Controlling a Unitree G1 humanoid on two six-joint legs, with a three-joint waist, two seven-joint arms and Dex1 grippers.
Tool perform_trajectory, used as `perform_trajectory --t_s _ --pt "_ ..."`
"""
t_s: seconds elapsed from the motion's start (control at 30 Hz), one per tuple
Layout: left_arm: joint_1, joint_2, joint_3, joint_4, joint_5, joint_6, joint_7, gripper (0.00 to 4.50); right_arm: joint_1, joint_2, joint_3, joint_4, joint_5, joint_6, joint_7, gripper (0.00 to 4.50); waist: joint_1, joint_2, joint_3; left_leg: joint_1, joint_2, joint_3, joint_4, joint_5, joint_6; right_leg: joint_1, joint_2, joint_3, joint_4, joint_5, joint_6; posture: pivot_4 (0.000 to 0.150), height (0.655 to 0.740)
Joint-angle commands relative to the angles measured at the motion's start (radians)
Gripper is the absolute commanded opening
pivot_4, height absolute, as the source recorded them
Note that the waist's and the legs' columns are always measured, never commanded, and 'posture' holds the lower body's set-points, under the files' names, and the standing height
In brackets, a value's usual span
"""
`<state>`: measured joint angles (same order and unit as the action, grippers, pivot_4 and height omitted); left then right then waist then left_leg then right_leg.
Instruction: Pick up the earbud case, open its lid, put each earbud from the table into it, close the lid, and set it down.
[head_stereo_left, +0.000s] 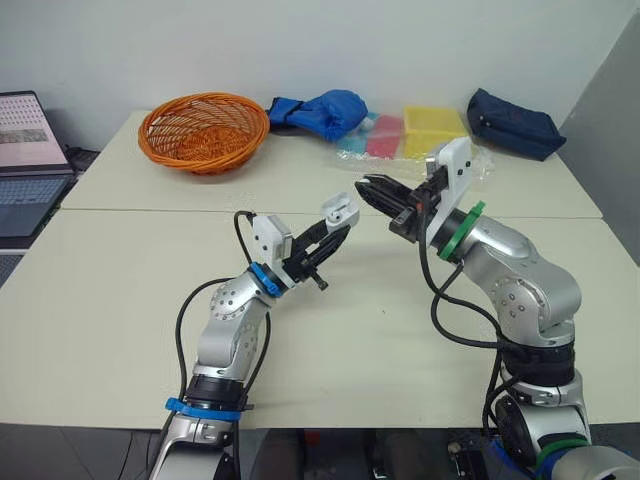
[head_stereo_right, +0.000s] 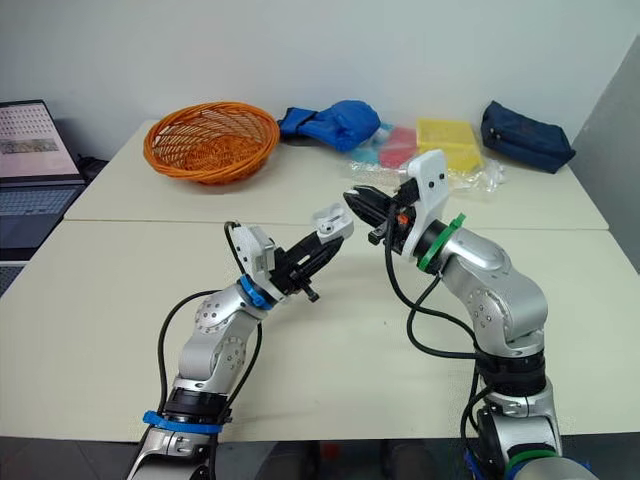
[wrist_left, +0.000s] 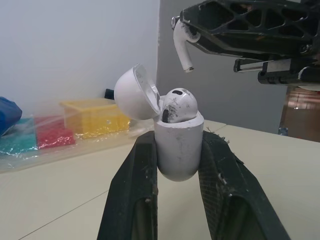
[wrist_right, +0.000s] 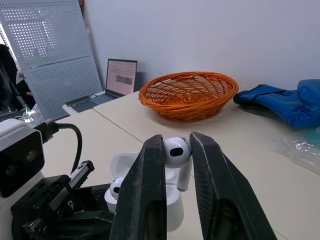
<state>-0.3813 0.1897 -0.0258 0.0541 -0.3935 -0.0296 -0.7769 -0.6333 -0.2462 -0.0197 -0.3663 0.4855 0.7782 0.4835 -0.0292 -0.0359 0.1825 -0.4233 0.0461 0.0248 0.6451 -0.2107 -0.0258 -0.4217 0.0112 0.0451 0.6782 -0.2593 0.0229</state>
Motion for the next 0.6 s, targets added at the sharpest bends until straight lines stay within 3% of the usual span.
perform_trajectory --t_s 0.03,0.6 --pt "-0.015 -0.008 0.006 -0.016 -0.011 -0.023 -0.006 0.73 0.003 0.009 0.009 -0.01 0.007 -0.031 -0.007 0.36 -0.001 0.0 0.0 0.001 0.0 0.0 0.0 0.0 0.0 0.0 0.001 0.0 0.0 0.0 0.0 0.15 0.74" --pt "0.008 -0.015 0.01 -0.01 -0.015 -0.051 -0.033 0.73 0.019 0.011 0.061 0.013 0.004 -0.063 0.007 0.36 -0.001 0.0 0.0 0.002 0.001 0.0 0.0 0.0 0.0 0.0 0.003 0.001 0.0 0.0 -0.001 0.15 0.74"
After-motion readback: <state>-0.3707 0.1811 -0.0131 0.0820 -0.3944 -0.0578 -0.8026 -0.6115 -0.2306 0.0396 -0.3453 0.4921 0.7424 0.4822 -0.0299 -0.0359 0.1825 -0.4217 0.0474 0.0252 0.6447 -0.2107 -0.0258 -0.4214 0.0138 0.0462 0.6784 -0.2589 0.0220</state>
